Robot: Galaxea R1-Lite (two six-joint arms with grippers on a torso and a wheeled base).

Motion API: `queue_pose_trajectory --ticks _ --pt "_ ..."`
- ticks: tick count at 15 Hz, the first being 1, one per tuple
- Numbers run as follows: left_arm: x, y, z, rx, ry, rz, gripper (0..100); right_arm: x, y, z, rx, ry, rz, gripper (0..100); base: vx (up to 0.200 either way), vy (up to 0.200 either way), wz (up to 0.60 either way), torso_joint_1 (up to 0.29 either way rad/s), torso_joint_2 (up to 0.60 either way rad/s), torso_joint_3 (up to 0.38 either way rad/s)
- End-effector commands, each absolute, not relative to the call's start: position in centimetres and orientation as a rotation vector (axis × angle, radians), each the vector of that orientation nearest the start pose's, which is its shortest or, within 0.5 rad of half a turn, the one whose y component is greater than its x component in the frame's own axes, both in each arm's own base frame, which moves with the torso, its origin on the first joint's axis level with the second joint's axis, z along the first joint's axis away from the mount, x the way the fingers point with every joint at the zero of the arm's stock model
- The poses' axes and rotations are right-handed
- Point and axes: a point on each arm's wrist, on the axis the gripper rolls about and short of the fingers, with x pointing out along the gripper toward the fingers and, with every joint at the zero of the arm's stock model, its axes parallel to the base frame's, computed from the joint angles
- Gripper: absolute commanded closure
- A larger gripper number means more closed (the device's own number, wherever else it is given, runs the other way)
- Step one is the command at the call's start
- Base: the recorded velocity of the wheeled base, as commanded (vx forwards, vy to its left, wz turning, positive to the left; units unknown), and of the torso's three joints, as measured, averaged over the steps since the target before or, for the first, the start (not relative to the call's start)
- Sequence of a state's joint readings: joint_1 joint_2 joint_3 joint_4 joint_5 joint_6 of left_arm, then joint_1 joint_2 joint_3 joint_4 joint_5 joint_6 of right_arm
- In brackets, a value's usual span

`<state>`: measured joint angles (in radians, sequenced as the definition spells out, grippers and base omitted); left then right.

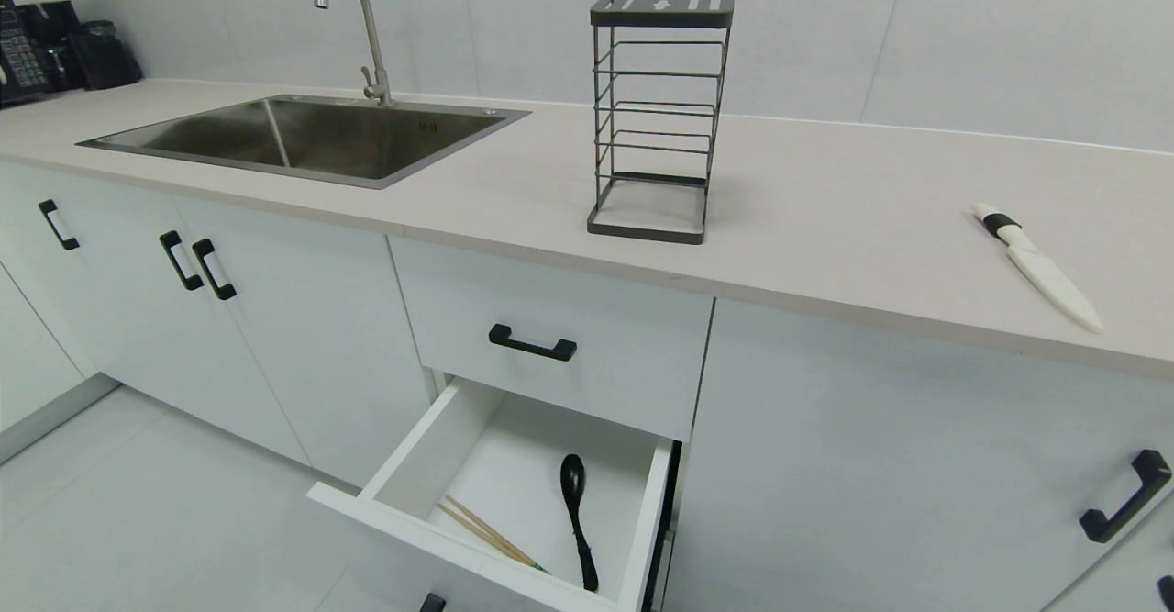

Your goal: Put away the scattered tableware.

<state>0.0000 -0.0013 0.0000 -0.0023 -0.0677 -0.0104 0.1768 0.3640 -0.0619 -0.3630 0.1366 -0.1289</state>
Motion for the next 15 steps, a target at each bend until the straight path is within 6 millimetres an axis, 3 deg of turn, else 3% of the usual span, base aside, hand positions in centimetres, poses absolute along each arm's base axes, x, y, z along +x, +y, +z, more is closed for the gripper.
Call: queue_pose_trajectory --ticks 1,5,6,9,13,14,15 --pt "-2.3 -0.2 7.6 -0.011 -0.003 -0.068 0 -0.8 0.2 13.5 -0.135 -0.212 0.207 0 0.000 0.000 0.00 0.000 0.00 0.000" --pt "-2.3 -0.2 7.6 -0.014 -0.003 -0.068 0 -2.1 0.3 11.5 -0.139 -0.236 0.119 0 0.000 0.000 0.00 0.000 0.00 0.000" --pt "-2.3 -0.1 7.6 -0.014 -0.003 -0.064 0 -2.2 0.3 9.8 -0.130 -0.186 0.109 0 0.000 0.000 0.00 0.000 0.00 0.000" --pt "-2.3 -0.1 7.6 -0.003 -0.003 -0.043 0 -2.2 0.1 7.9 -0.051 -0.024 0.044 0 0.000 0.000 0.00 0.000 0.00 0.000" --pt "-2.3 -0.1 7.7 -0.001 -0.015 -0.038 0 -2.2 0.0 7.6 0.008 0.015 -0.023 0 0.000 0.000 0.00 0.000 0.00 0.000" --pt "-2.7 -0.1 9.5 -0.012 -0.106 -0.036 0 -2.2 -0.1 7.6 0.009 0.015 -0.037 0 0.000 0.000 0.00 0.000 0.00 0.000" --pt "-4.3 -0.2 15.5 -0.010 -0.313 -0.012 0 -2.2 -0.1 7.6 0.010 0.015 -0.038 0 0.000 0.000 0.00 0.000 0.00 0.000"
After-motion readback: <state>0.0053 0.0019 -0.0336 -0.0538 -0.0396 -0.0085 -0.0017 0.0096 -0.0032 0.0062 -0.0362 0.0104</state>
